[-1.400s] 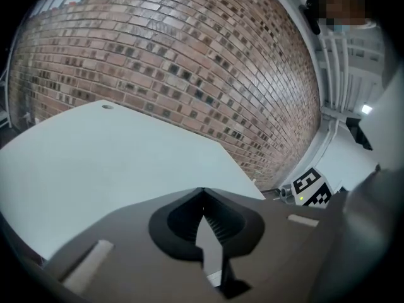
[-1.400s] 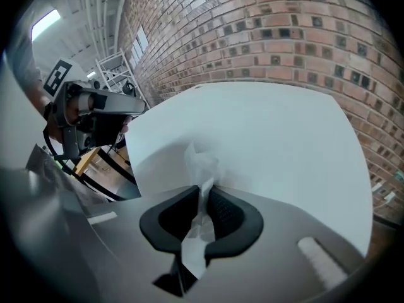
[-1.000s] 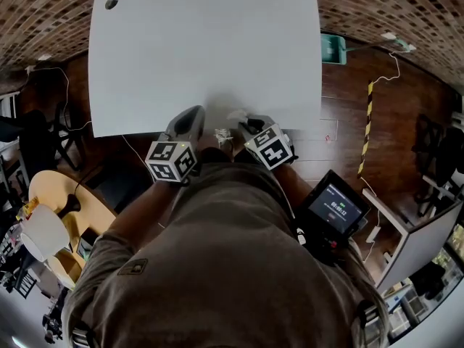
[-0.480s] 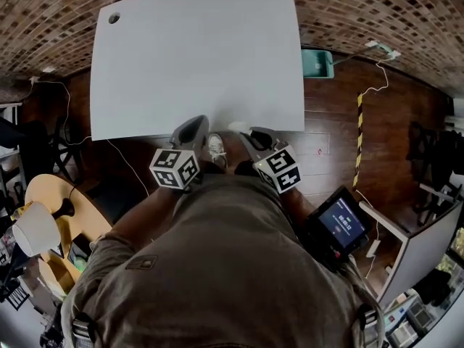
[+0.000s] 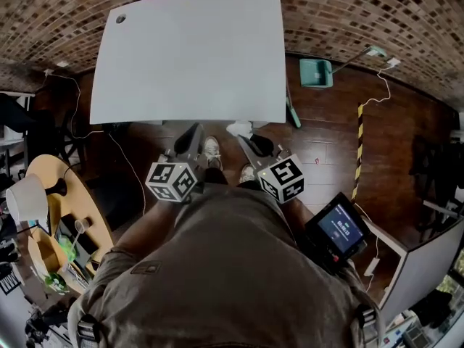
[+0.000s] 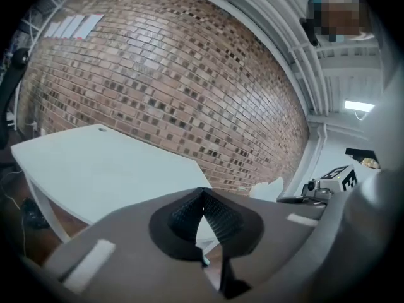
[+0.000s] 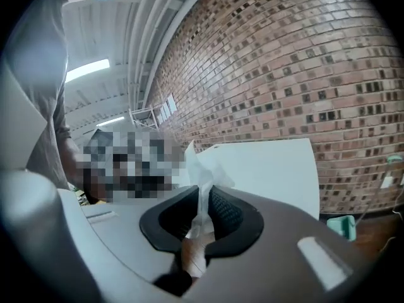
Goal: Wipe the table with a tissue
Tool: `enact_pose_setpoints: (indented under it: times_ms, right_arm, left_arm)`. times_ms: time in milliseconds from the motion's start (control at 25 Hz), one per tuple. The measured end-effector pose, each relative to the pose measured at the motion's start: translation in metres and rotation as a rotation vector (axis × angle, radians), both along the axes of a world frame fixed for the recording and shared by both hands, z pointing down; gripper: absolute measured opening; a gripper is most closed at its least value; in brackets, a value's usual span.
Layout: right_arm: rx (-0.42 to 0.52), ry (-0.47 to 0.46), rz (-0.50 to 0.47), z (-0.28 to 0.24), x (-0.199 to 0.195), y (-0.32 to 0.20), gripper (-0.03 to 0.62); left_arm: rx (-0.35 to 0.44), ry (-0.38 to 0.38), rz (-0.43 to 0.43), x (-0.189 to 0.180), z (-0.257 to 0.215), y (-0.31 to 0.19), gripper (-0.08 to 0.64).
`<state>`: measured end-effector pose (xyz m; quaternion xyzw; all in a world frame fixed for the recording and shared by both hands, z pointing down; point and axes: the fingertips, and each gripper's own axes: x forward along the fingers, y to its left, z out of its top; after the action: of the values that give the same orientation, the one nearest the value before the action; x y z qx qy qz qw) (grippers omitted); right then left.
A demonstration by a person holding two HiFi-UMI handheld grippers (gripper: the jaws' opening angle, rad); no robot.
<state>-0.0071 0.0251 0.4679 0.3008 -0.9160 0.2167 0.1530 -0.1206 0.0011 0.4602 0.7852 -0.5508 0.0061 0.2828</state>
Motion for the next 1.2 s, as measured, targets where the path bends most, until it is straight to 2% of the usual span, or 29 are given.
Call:
enact_pose_setpoints:
  times_ms: [200,520,1200]
  right_arm:
    - [0.036,-0.073,0.034,-0.021,0.011,0.009,0.054]
    - [0.067,-0.118,0.106,-0.048,0.008,0.014,0.054]
    - [0.088,-0.105,0.21,-0.063,0.009,0.028,0.051]
  left_arm:
    - [0.038,-0.002,-0.048,0.001,-0.015,0.02,0.002]
    - [0.086,0.01,-0.001,0.0,-0.033,0.035,0.002]
    - [0.112,0.036,0.084,-0.003,-0.038,0.039,0.002]
